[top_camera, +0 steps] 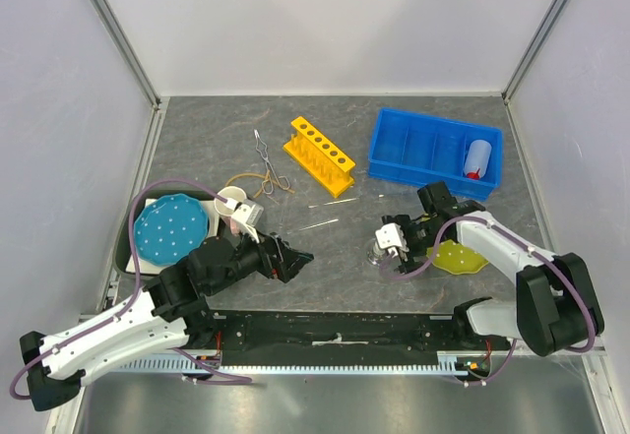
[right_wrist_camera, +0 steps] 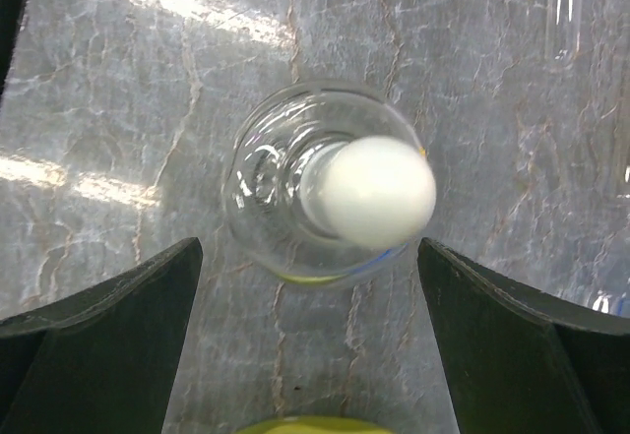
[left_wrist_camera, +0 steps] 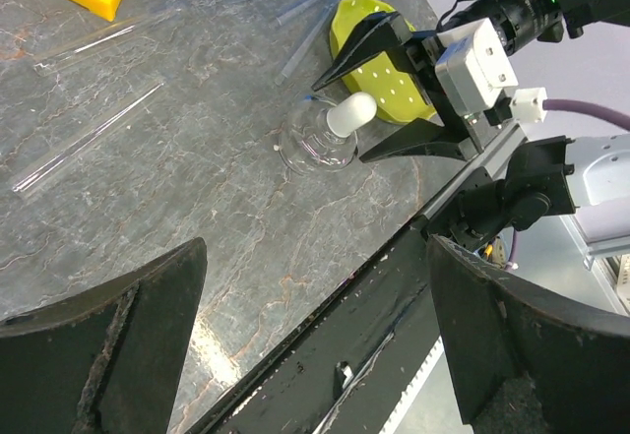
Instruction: Organize the chemistry lab equipment
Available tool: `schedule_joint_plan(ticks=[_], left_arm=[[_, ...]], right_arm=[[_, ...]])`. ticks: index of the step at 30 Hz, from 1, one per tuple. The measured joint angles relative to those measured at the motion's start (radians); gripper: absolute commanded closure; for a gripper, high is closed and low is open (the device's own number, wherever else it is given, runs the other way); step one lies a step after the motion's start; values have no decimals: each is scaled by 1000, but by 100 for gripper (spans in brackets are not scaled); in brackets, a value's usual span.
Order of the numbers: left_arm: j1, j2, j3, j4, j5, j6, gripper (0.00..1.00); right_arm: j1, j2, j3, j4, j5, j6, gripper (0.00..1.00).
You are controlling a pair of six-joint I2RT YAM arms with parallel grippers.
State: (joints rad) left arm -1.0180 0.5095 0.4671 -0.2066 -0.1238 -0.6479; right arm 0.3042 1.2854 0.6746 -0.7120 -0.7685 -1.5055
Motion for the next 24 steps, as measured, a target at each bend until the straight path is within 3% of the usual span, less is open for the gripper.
schedule_joint_plan(ticks=[9,17,20,23,24], left_arm=[[0,-2,0,-1,-5,-7,2],[0,-18,0,-8,-6,-8,2],[0,-26,-4,-9,-8,-8,2],[0,-34,-11,-11,-10,-8,2],[0,-35,-12,-16,-10,-8,2]], right_arm=[[141,35,-22,154,58,96,2],[179,82,-26,206,93,158,3],[185,90,-25,214,97,175,7],[192,100,-21,224,107,197,17],[192,102,-19,225,109,205,24]])
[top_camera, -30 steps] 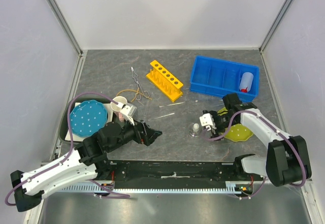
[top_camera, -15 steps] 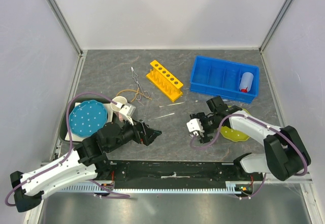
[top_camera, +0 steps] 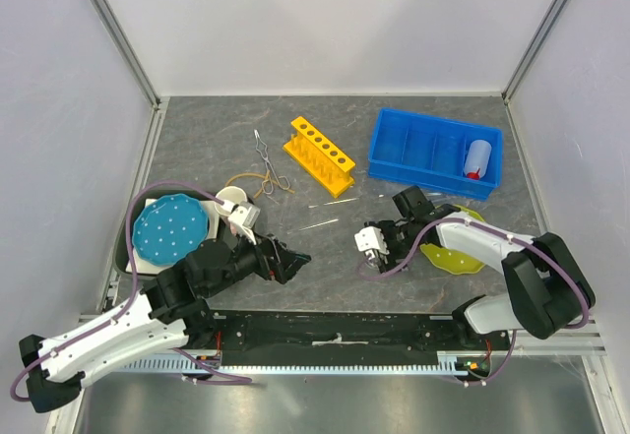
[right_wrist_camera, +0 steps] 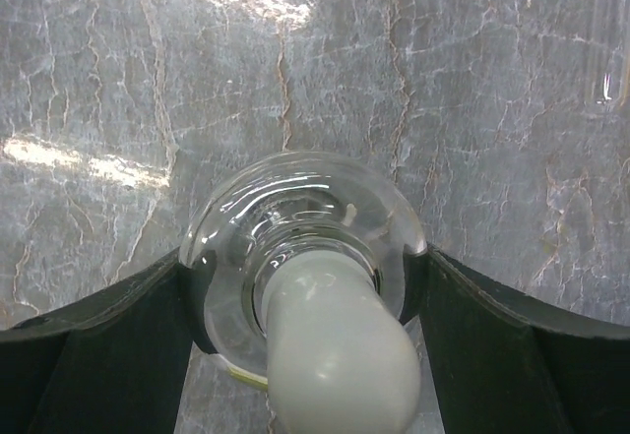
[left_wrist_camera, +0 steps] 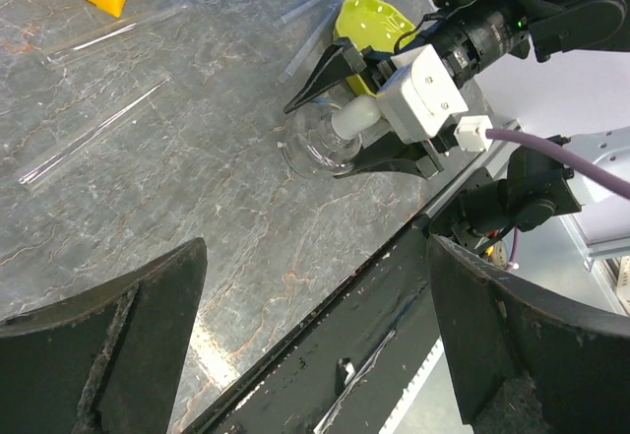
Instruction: Organize the chemistry lab equipment
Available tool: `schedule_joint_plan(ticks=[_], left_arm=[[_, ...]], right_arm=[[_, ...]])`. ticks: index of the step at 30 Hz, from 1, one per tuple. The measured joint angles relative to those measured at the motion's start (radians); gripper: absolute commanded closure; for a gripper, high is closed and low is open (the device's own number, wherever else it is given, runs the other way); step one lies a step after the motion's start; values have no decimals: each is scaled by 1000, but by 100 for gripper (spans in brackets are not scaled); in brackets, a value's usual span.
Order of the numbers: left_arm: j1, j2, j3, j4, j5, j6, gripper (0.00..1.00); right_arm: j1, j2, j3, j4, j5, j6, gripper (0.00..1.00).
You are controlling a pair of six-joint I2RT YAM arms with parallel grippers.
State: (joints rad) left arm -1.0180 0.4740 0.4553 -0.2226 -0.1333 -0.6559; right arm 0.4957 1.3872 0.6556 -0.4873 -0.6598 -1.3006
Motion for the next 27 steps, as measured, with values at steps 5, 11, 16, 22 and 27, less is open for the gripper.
schedule_joint_plan(ticks=[5,11,16,22,27], left_arm=[[0,-20,-4,-19,-8,0,3],[0,-41,-4,-36,-23,-1,3],[0,-65,-4,-61,-26,-1,3],[0,-97,-8,-84,-39,-2,3],[0,-111,-10,-94,-45,-2,3]], right_arm=[[3,13,31,-7,14,111,54],[3,32,101,-6,35,281,58],[0,32,180,-9,99,445,58],[-105,31,311,-18,142,575,57],[-267,55,446,-41,165,590,56]])
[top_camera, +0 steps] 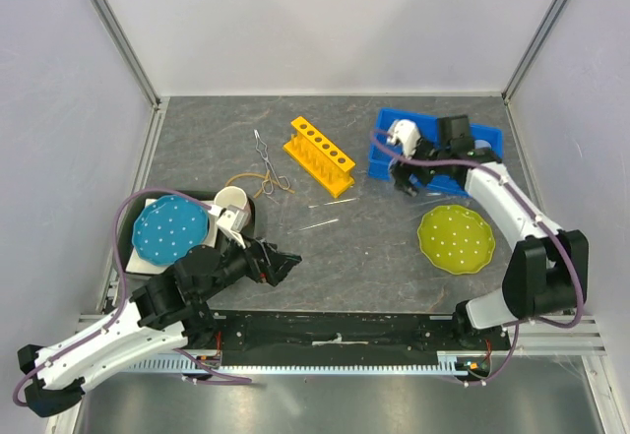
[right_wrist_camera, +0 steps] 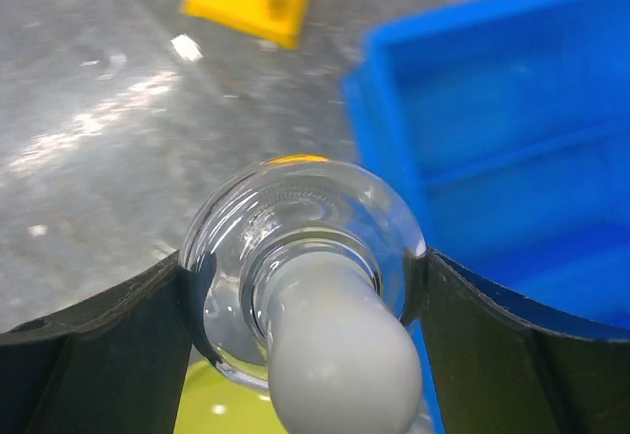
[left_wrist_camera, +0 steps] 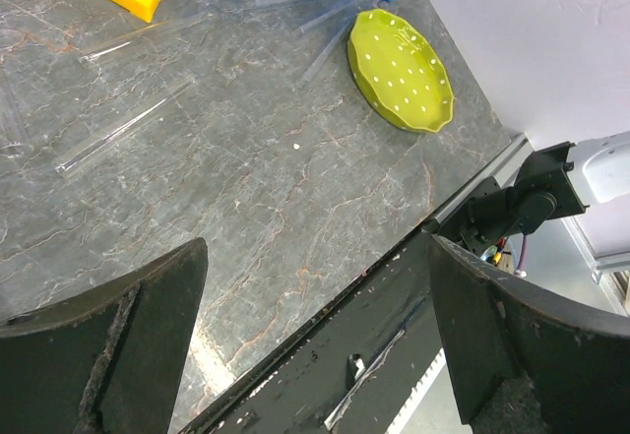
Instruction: Organize the chemistry lab equipment
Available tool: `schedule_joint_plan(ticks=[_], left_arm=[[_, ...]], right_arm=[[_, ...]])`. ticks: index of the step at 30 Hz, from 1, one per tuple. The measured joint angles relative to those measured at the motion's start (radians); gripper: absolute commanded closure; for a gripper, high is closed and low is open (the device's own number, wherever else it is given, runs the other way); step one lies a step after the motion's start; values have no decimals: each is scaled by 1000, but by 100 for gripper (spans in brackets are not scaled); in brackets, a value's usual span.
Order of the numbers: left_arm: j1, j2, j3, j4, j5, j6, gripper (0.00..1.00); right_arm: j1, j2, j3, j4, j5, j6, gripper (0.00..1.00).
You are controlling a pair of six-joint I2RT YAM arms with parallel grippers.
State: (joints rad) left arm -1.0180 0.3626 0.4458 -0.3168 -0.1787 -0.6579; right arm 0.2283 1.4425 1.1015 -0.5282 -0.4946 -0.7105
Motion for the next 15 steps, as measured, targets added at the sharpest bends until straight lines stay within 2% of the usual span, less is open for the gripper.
schedule_joint_plan(ticks=[8,15], left_arm=[[0,-31,-8,-25,-3,-8,3],[0,-31,-11,-34,-4,-8,3]], right_arm=[[-238,180,243,-30,72,-78,55],[-330,322,373,-72,110,-151,53]])
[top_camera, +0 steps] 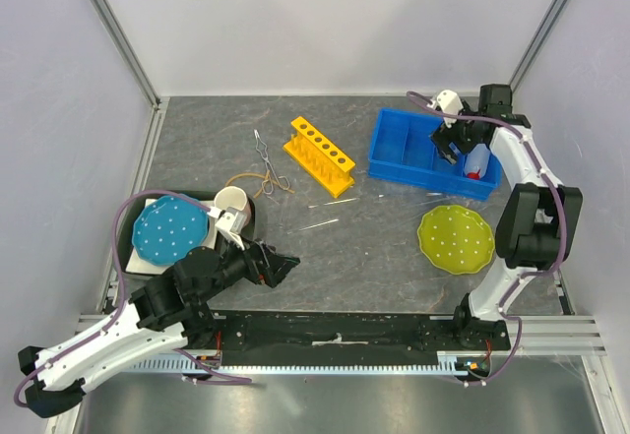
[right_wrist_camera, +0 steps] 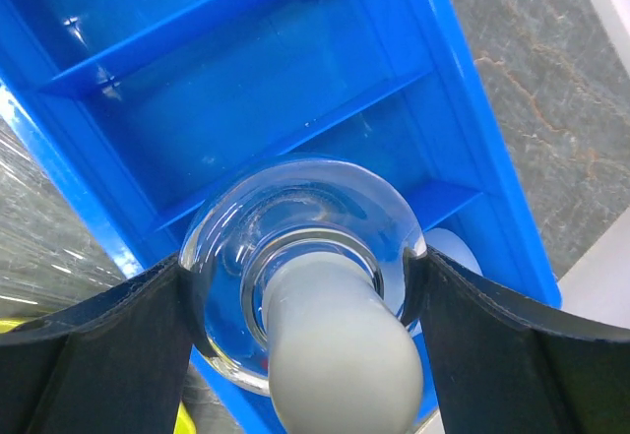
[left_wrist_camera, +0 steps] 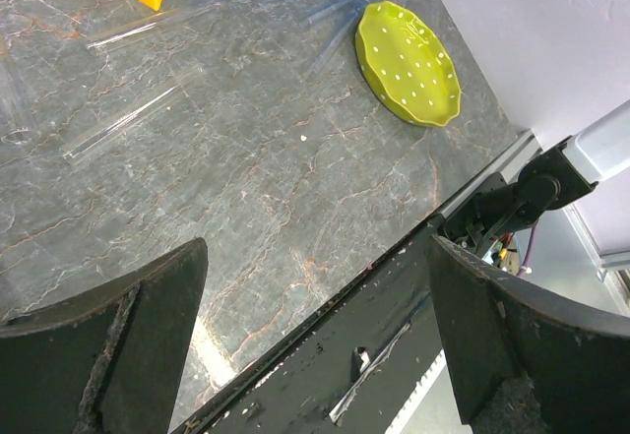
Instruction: Organize the chemistry lab equipment
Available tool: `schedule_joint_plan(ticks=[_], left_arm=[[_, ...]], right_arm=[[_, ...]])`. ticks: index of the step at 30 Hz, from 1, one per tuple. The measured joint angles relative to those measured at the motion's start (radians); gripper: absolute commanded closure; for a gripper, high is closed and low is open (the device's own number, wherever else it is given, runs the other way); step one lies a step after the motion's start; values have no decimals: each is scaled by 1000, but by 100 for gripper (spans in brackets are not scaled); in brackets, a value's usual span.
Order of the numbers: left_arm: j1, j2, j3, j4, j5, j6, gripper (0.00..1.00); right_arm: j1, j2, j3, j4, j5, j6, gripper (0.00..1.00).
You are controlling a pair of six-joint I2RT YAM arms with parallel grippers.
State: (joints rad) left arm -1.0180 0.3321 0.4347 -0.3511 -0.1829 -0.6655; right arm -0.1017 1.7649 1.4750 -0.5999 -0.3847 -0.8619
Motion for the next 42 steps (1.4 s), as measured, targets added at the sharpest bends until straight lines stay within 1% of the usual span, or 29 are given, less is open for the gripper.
schedule_joint_plan(ticks=[13,18,20,21,22,23,24,34,38,42], left_arm=[[0,21,0,-3,-4,0,3],[0,19,0,-14,-10,0,3],[0,19,0,-14,-11,-1,3],[0,19,0,-14,-11,-1,3],[0,19,0,-15,-12,-1,3],[0,19,0,-14,-14,-1,3],[0,21,0,-14,-17,-1,3],[0,63,1,-14,-16,-1,3],[0,85,10,-16,-16,0,2],[0,119,47,-31,-16,0,2]], right_arm=[[-7,173,53,-42,18,-56,48],[-21,229,84,-45,21,-66,44],[-27,244,85,-47,21,-73,31],[-29,250,85,-47,21,-76,30],[-29,255,86,-45,20,-77,24],[-30,260,87,-45,21,-79,15],[-30,264,87,-45,20,-79,2],[-30,254,116,-58,-6,-66,2],[-34,192,119,-65,-29,-47,2],[-34,92,119,-68,-57,-16,2]])
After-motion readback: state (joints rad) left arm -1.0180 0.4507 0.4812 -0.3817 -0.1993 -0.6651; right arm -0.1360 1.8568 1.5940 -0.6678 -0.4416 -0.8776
